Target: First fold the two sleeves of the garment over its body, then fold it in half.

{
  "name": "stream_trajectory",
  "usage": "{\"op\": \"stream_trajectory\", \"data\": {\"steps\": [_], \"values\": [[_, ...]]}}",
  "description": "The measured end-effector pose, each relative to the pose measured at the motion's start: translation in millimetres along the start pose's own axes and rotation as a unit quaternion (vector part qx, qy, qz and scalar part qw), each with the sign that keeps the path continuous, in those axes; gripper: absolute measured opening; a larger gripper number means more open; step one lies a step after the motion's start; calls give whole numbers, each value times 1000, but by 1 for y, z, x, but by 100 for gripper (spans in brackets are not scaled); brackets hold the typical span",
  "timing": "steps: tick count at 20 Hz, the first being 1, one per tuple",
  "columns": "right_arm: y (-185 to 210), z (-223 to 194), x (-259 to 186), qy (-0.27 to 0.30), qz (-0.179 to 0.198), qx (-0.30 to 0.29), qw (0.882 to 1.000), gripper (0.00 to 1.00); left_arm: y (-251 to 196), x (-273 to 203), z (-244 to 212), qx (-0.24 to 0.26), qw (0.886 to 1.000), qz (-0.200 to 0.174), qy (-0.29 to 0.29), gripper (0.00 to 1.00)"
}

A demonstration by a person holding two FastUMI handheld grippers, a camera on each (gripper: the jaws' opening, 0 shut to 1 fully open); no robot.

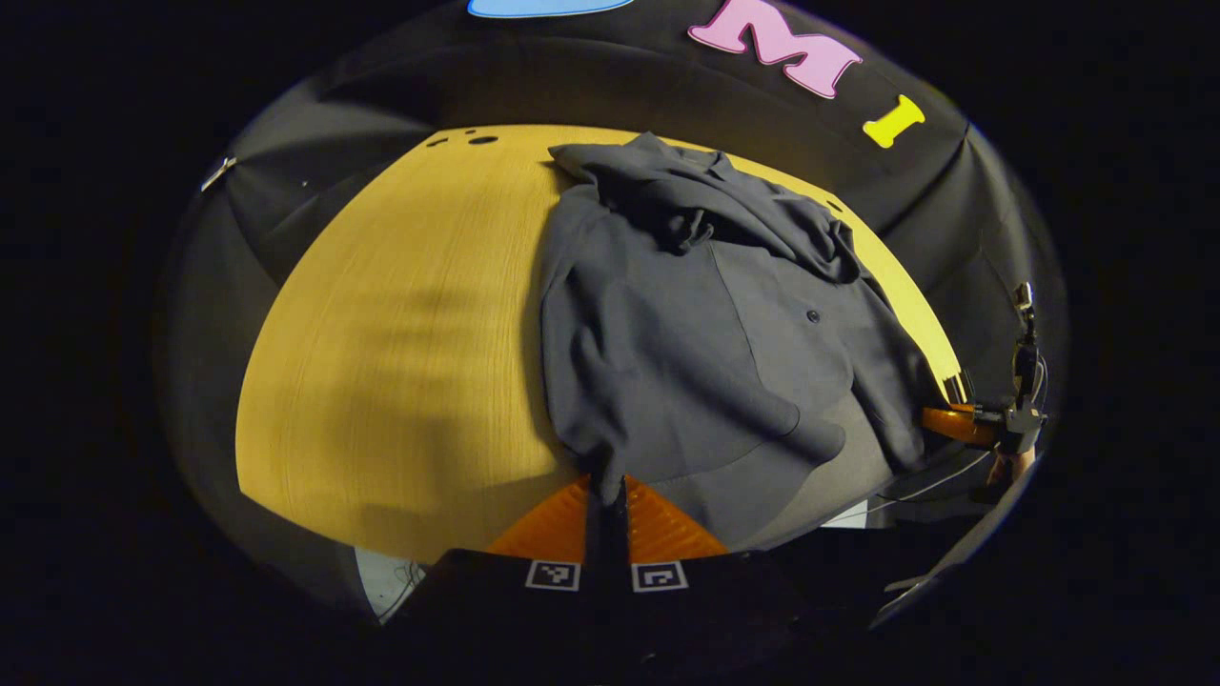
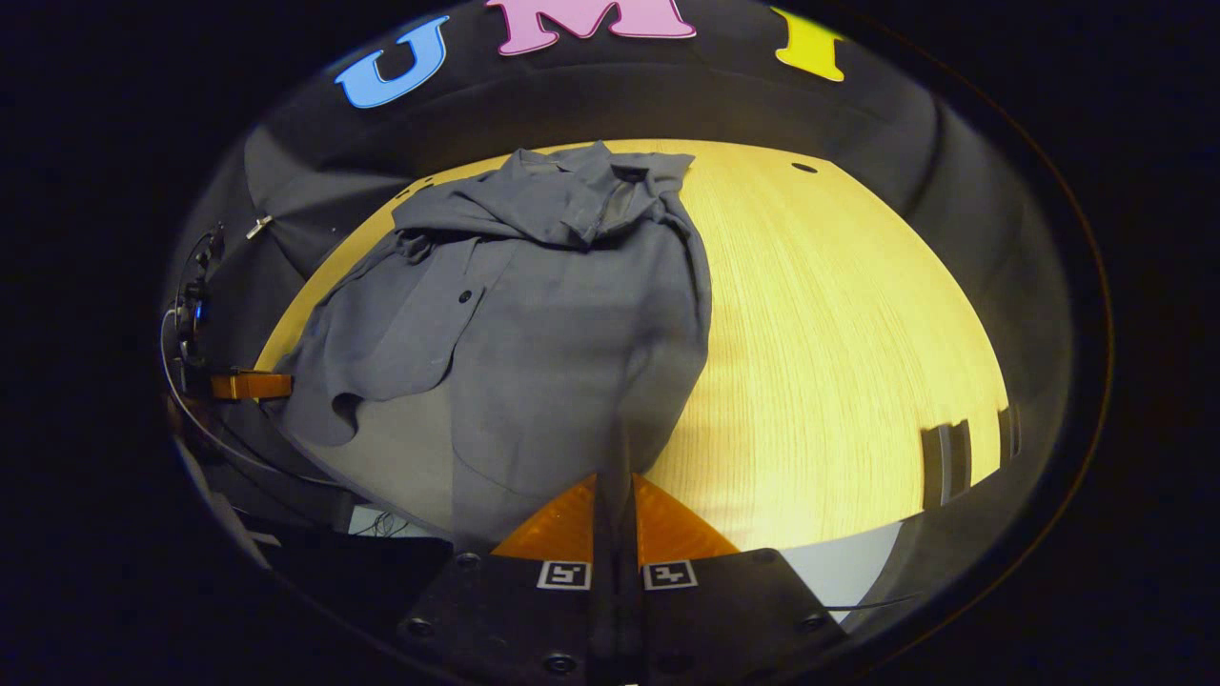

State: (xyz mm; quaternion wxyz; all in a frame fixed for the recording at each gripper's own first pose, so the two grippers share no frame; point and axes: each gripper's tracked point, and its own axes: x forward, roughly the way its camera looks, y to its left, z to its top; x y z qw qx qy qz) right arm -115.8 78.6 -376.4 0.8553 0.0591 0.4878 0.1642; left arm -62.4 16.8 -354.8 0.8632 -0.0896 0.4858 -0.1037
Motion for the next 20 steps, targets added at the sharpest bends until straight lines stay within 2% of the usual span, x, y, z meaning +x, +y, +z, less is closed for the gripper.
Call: {"op": "stream_trajectory", "data": {"steps": [1, 2, 3, 7, 10, 11, 13, 14, 15, 16, 20], "values": [[2, -3, -7, 0, 5, 5, 1000, 5, -3, -7, -6, 0, 1000, 0, 2, 6], [4, -3, -14, -3, 9, 11, 1000, 0, -6, -15, -7, -1, 1000, -3, 0, 6], [5, 0, -22, -11, 15, 20, 1000, 5, -9, -22, -5, -6, 1000, -7, -5, 6], [7, 36, -48, -59, 29, 57, 996, 5, -20, -44, 27, -30, 998, -20, -42, 6], [5, 73, -56, -97, 28, 59, 993, 5, -21, -54, 64, -42, 996, -20, -74, 6], [5, 87, -59, -111, 28, 60, 992, 0, -21, -56, 78, -42, 995, -21, -87, 6], [7, 117, -63, -142, 30, 61, 988, 0, -21, -63, 108, -37, 993, -19, -115, 6], [6, 132, -65, -159, 31, 62, 985, 5, -22, -67, 122, -33, 991, -17, -128, 6], [5, 149, -66, -172, 31, 63, 983, 0, -23, -68, 137, -29, 989, -18, -141, 6], [2, 160, -67, -187, 32, 64, 980, 5, -25, -70, 151, -27, 988, -20, -154, 6], [-2, 214, -61, -236, 31, 58, 970, 5, -25, -67, 202, -23, 981, -19, -194, 6]]}}
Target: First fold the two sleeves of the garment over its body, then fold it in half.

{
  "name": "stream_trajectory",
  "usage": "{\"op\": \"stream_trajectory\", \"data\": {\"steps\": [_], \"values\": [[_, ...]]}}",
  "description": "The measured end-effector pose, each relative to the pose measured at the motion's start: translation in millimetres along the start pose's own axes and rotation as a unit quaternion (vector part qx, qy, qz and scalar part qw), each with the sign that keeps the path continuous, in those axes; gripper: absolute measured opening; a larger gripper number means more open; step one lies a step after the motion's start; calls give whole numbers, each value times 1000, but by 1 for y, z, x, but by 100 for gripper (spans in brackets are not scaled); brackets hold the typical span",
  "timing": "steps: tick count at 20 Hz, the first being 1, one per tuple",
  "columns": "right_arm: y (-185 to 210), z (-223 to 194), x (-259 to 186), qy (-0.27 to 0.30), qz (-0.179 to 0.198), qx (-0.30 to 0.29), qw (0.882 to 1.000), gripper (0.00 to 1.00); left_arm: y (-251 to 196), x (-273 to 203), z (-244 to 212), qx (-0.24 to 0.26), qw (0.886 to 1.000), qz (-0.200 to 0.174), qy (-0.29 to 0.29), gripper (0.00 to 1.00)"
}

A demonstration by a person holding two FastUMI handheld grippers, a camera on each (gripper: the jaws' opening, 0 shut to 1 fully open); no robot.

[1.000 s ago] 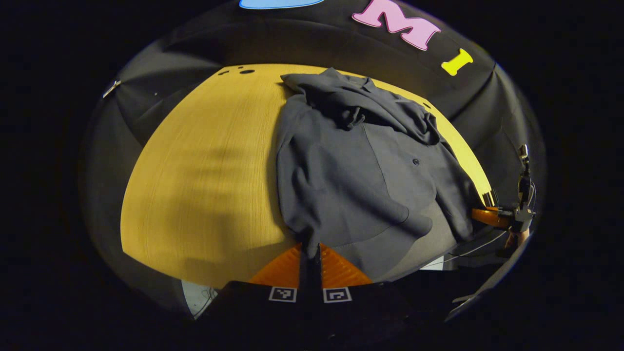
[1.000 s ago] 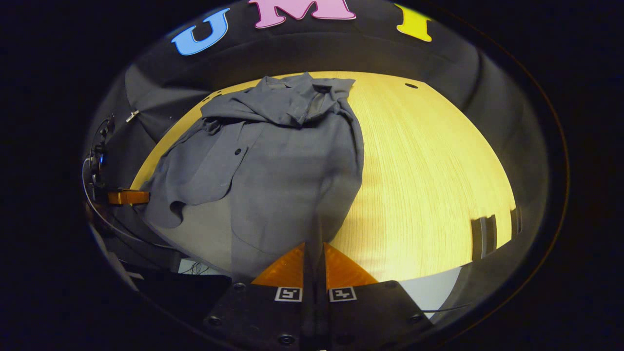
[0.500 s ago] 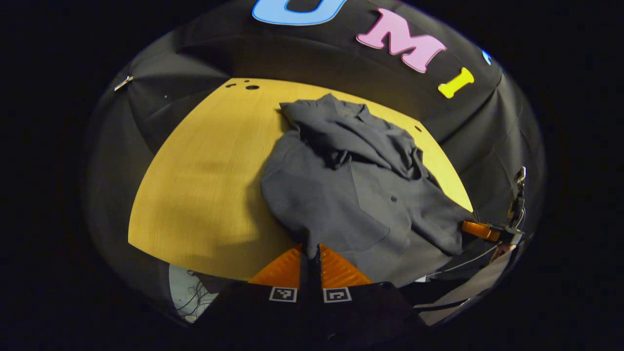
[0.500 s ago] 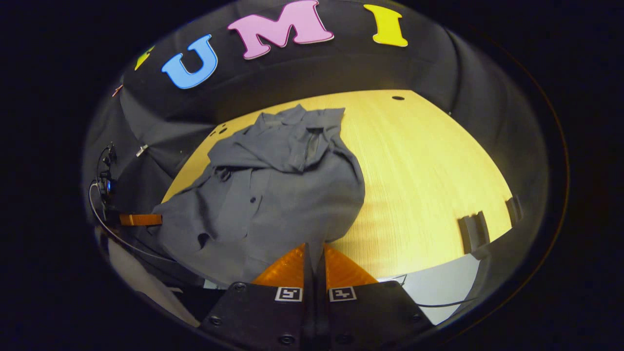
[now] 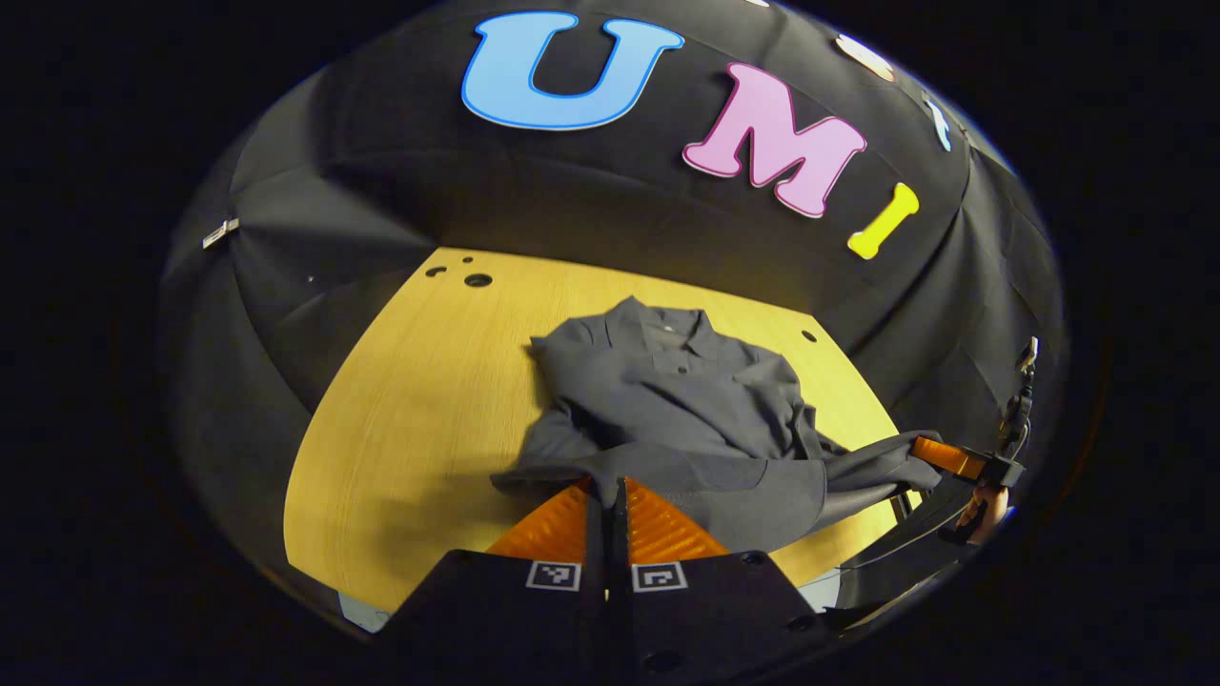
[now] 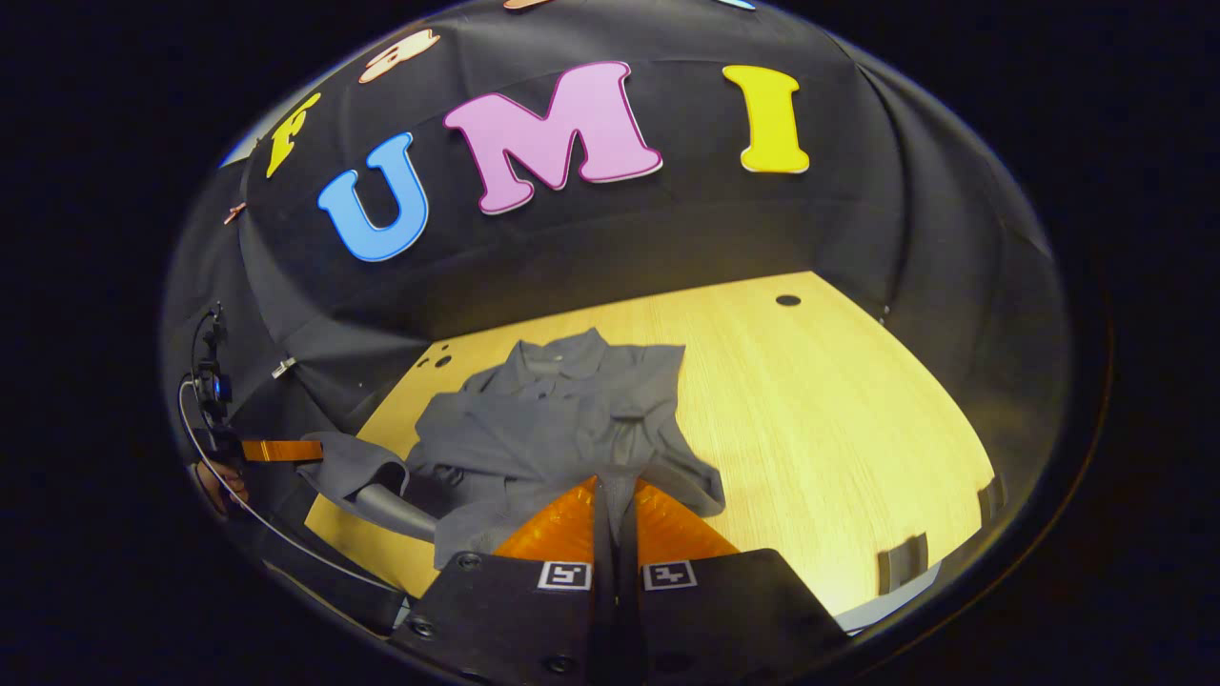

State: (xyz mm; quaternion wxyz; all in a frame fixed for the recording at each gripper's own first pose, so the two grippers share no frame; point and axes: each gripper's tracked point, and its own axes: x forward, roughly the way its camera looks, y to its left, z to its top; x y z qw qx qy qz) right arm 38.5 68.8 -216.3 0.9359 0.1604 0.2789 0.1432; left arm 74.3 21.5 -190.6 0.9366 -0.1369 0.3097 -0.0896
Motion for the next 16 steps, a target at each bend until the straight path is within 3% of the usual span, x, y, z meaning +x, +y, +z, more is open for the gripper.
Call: {"op": "stream_trajectory", "data": {"steps": [8, 16], "values": [[-5, 67, 70, -51, -3, -15, 999, 5, 6, 53, 78, 5, 998, 8, -59, 6], [-12, 101, 147, -61, -9, -22, 998, 5, 12, 123, 126, 23, 996, 18, -82, 5]]}}
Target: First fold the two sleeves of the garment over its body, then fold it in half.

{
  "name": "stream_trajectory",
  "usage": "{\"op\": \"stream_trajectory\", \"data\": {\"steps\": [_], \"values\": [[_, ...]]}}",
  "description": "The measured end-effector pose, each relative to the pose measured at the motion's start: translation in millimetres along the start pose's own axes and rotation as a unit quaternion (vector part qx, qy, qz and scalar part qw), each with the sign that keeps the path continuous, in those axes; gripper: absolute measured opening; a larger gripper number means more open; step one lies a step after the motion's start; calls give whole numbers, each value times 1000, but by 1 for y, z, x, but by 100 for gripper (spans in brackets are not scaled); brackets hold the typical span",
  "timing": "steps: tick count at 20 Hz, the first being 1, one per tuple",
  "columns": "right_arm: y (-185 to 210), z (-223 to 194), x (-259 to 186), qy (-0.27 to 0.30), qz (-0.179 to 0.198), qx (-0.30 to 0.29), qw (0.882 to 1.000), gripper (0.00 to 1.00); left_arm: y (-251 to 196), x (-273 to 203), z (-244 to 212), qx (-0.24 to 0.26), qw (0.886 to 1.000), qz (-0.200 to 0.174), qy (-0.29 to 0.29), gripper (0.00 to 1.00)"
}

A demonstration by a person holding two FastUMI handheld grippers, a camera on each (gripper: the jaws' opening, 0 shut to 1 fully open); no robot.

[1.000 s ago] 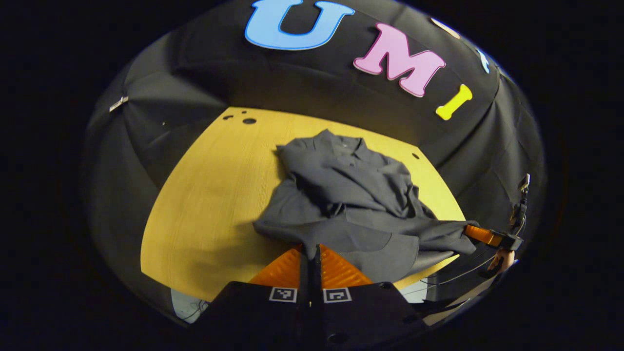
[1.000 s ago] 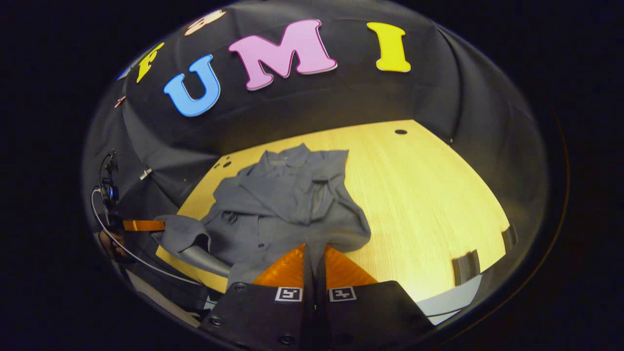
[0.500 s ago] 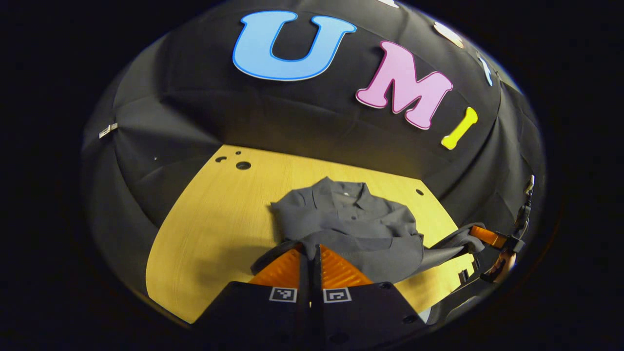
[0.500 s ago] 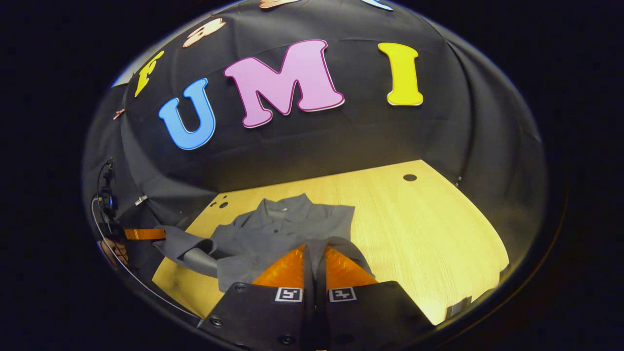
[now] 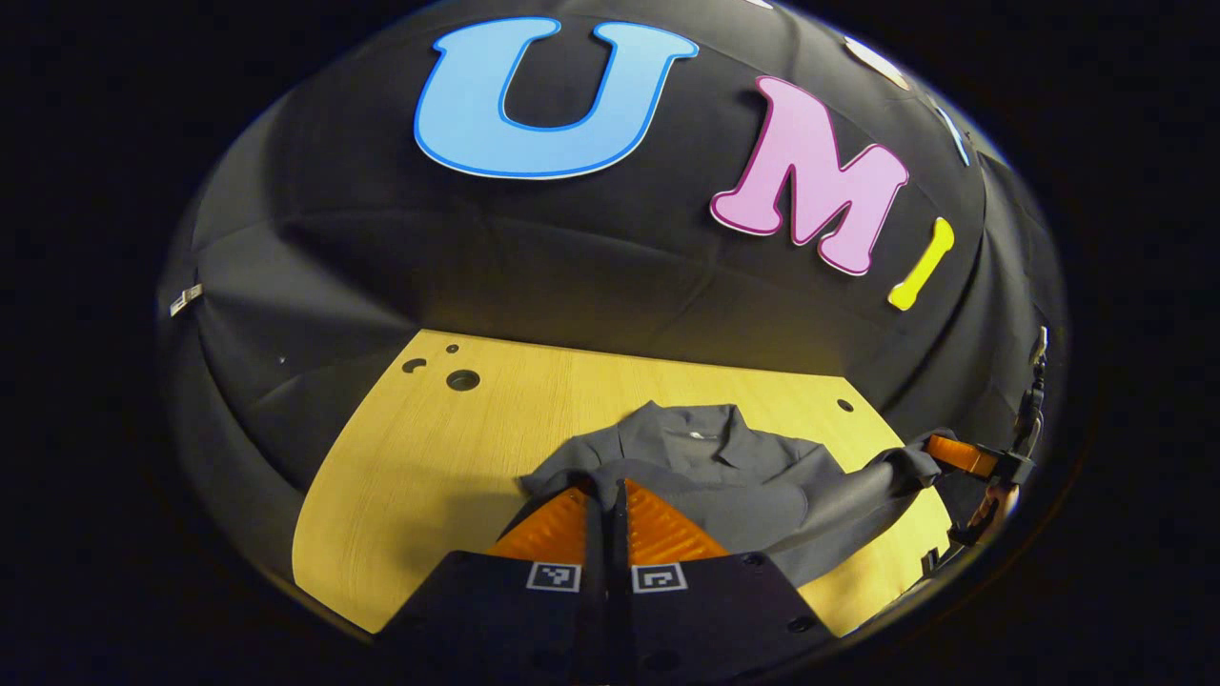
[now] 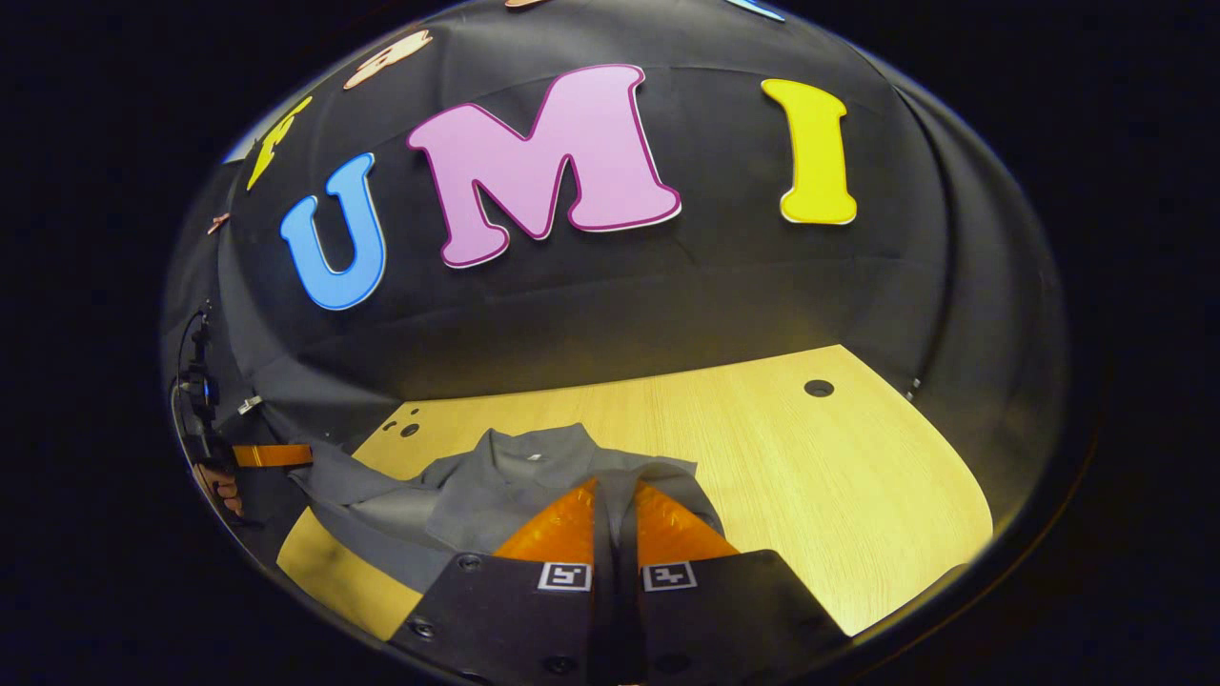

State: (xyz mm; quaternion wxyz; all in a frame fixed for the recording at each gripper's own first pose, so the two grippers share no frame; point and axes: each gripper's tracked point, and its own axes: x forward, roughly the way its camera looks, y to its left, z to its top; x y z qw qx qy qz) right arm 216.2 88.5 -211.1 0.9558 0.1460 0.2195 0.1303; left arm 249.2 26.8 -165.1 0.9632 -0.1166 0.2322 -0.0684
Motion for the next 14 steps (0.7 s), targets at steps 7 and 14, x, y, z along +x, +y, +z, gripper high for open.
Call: {"op": "stream_trajectory", "data": {"steps": [7, 14], "values": [[-22, -9, 82, 14, -10, 13, 1000, 5, 18, 86, 2, 1, 1000, 17, 7, 5], [-43, -43, 145, 43, -25, 20, 999, 5, 35, 153, -24, -13, 999, 39, 30, 5]]}}
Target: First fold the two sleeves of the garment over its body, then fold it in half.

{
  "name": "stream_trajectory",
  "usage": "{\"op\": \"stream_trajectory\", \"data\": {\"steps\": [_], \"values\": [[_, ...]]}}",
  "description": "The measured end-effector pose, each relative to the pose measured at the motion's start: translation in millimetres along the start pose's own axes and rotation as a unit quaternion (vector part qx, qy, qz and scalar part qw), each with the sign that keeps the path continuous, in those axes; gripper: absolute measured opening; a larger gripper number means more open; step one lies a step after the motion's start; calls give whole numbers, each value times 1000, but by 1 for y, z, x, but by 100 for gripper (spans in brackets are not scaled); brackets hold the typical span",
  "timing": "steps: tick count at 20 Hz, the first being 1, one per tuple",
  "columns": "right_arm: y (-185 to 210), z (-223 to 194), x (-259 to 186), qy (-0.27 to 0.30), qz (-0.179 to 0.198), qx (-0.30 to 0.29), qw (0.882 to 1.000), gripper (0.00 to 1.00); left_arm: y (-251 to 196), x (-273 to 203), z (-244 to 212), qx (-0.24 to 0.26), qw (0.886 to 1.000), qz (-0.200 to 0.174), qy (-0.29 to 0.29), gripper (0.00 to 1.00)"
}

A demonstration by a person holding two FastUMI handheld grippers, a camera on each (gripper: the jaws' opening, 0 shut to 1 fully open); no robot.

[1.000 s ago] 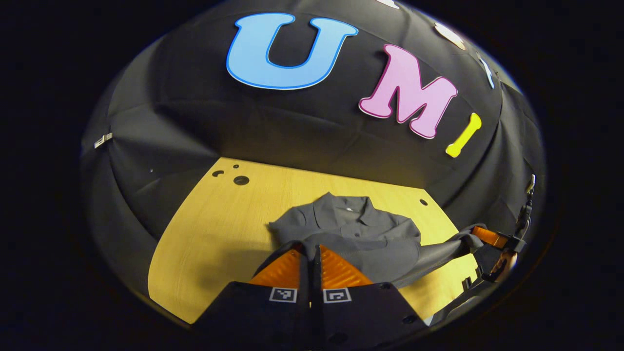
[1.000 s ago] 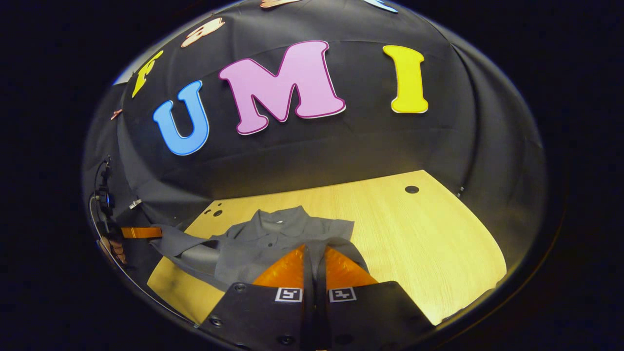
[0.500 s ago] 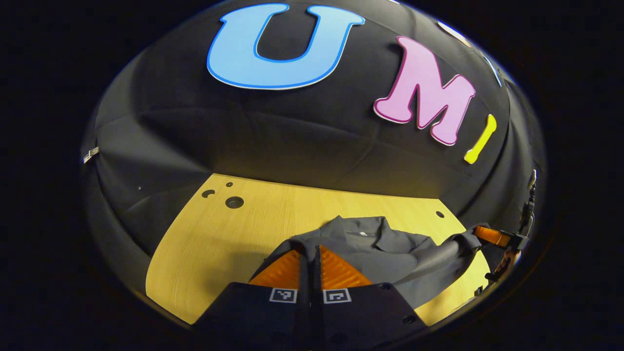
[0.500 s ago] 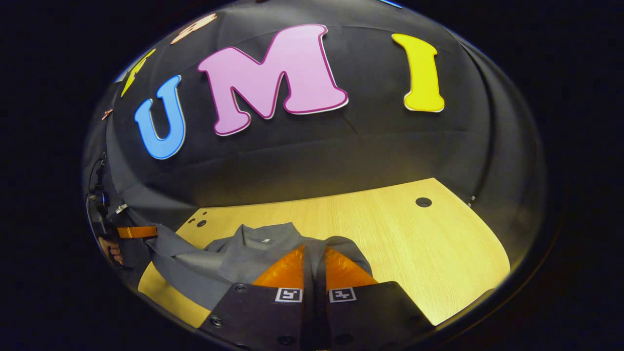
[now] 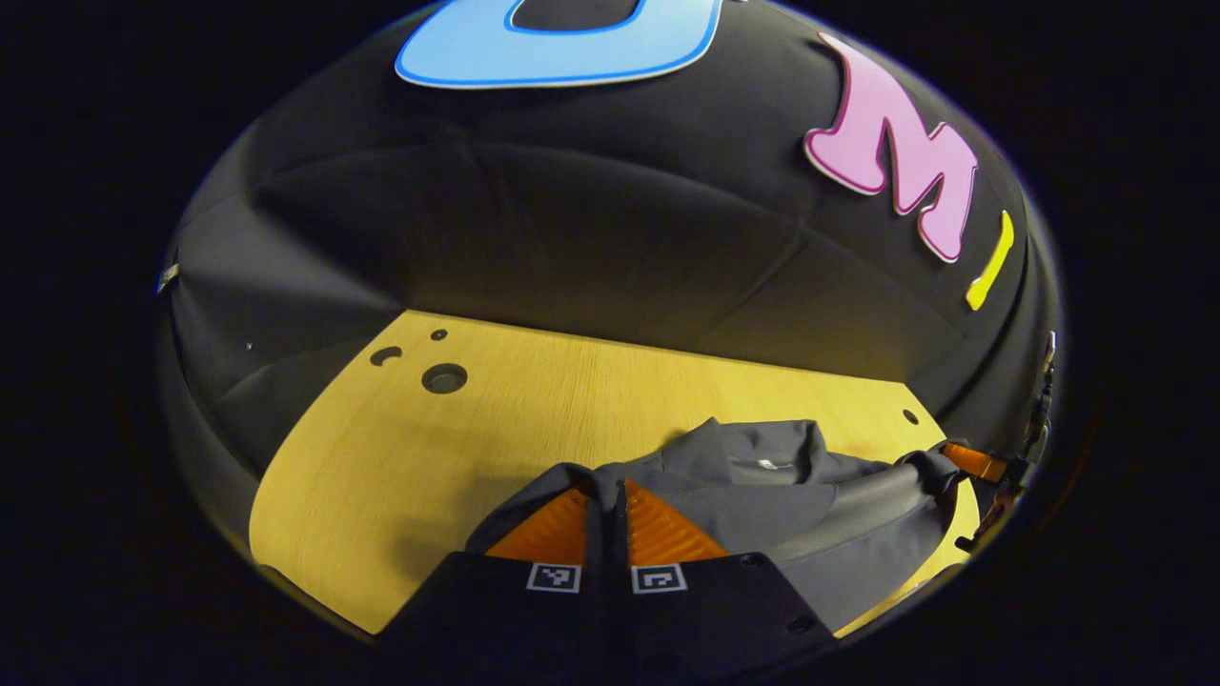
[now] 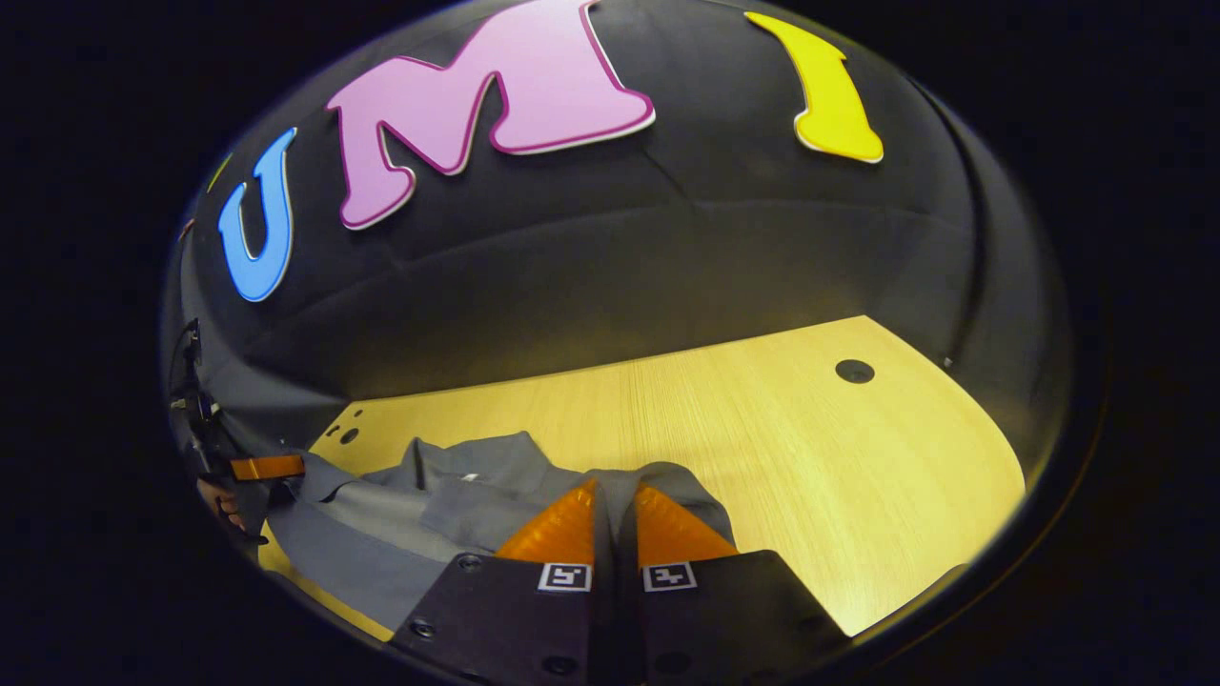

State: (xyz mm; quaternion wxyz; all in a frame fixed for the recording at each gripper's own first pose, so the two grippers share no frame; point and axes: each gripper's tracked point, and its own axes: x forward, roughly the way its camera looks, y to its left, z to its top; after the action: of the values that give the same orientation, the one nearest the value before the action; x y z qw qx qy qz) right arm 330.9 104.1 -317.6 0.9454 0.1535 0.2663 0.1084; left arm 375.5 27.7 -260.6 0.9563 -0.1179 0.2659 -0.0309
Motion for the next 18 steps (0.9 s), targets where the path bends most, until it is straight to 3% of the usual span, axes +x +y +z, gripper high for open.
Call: {"op": "stream_trajectory", "data": {"steps": [6, 12, 14, 15, 18], "values": [[-12, -35, 31, 32, -12, -33, 999, 5, 8, 41, -25, 17, 999, 13, 27, 5], [-16, -45, 39, 43, -20, -40, 998, 5, 10, 48, -40, 1, 999, 19, 35, 6], [-17, -49, 40, 48, -27, -39, 998, 7, 10, 49, -45, 14, 999, 25, 38, 6], [-17, -48, 39, 50, -29, -39, 998, 14, 8, 47, -43, 22, 999, 26, 36, 7], [-17, -46, 35, 48, -35, -42, 997, 20, 4, 40, -42, 30, 999, 25, 31, 14]]}}
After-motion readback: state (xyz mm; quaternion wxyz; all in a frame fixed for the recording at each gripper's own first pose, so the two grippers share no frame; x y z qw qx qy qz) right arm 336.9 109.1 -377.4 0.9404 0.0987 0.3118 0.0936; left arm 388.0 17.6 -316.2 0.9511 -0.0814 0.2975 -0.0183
